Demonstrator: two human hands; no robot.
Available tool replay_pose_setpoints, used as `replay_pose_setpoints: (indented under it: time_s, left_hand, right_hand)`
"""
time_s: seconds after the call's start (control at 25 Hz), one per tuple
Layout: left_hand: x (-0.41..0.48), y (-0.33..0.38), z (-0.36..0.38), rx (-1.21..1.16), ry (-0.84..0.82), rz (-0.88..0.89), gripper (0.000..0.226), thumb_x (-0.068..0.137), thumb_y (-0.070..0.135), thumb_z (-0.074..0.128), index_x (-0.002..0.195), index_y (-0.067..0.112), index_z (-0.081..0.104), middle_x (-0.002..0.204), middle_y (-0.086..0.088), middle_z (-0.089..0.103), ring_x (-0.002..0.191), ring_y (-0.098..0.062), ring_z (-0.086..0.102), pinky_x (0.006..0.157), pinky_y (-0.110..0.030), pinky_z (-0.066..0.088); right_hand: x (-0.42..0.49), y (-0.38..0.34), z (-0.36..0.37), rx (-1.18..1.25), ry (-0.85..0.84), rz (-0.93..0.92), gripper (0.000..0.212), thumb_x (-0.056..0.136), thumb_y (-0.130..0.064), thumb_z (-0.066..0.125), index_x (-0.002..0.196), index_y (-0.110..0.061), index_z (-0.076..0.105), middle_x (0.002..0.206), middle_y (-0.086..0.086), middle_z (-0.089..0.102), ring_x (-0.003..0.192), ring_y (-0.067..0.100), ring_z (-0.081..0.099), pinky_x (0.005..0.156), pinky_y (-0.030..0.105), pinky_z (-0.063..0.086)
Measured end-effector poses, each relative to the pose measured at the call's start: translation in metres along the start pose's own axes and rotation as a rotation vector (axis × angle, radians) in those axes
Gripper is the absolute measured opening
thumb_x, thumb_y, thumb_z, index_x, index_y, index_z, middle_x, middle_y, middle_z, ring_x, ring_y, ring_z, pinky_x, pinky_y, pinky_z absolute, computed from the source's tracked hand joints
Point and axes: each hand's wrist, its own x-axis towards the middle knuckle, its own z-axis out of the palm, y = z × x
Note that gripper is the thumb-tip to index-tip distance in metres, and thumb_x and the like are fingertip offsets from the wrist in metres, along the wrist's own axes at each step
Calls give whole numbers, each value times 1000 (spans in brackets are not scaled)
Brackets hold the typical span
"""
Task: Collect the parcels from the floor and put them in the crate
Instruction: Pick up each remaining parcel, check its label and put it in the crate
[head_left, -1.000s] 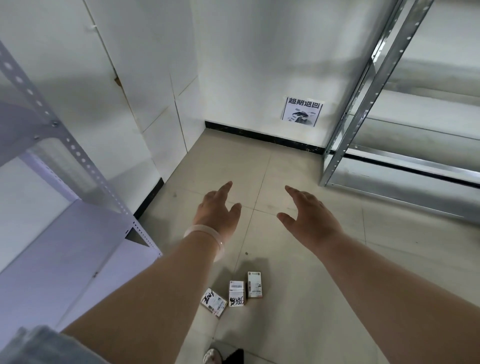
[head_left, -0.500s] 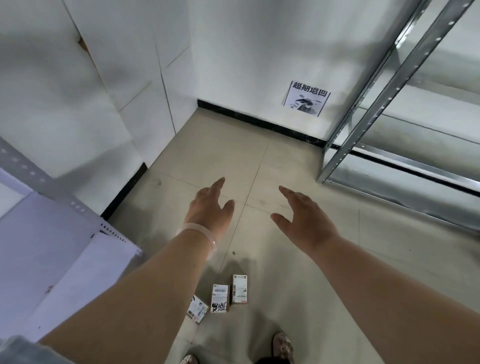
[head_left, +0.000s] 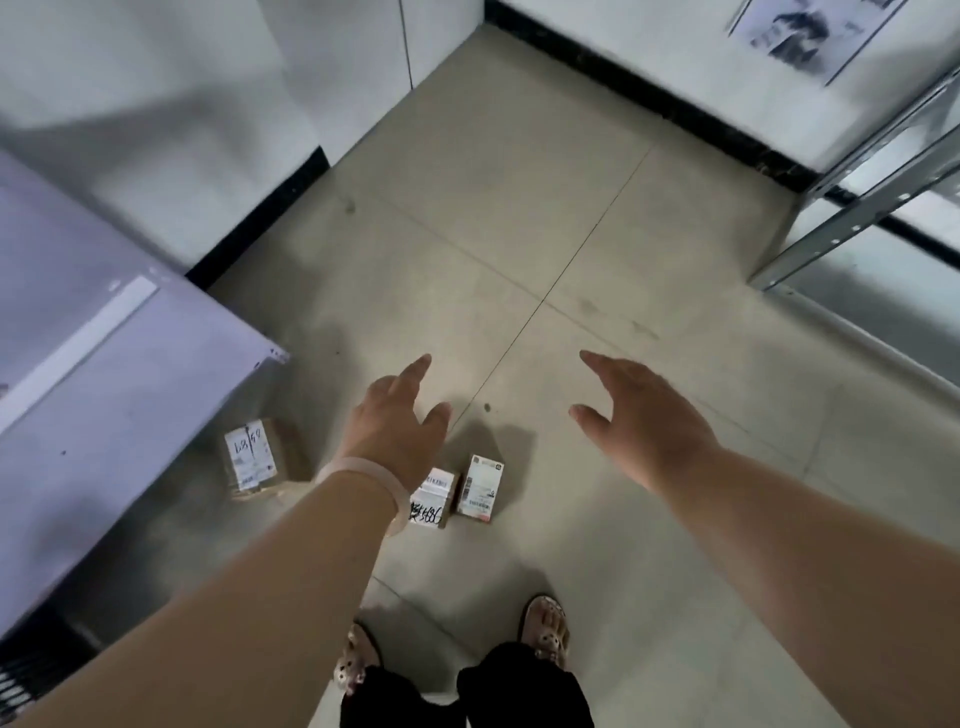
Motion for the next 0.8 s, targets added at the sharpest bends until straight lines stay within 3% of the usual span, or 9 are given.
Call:
replay_pose_setpoints:
  time_s: [0.24,0.4,0.56,0.68,0.8]
  left_hand:
    - [69,-112,140,-49,-22,-164,57,91,35,51,144,36,31,141,-8,42,123,-30,48,104,-44,39]
    - [81,-168,263,-62,-118,-173,52,93,34,48,143,31,36,138,-6,47,128,-26,41,108,-37,33]
    - [82,-213,359,-195,-179,-338,37,92,32,50,129,29,54,128,-2,57,113,-22,54,99,-28,40]
    - [77,-231,394,-316,-251,-540,29,94,27,48,121,25,58,124,1,60,103,-22,57,88,-25,40]
    - [87,-251,418,-324,-384,-625,50,96,24,44,144,17,36,145,-4,43,128,-23,45,101,-28,35]
  right_hand:
    - [108,28,159,-40,-88,-63,63,94,-44,46,149,-38,16,154,-4,27,139,19,28,110,35,29]
    - [153,62,287,-60,-180,-66,63,94,-43,47,149,-35,17,153,-2,28,139,20,29,112,35,29]
    - [186,85,390,-36,-211,-65,62,93,-37,49,149,-31,22,151,-2,31,137,21,33,111,36,31]
    - [200,76,437,-89,-265,-245,64,92,-20,47,150,-29,20,157,-2,21,142,21,23,114,37,26]
    - [215,63,468,-239,-374,-456,74,91,-14,46,152,-33,8,161,-6,-1,148,14,0,119,39,12]
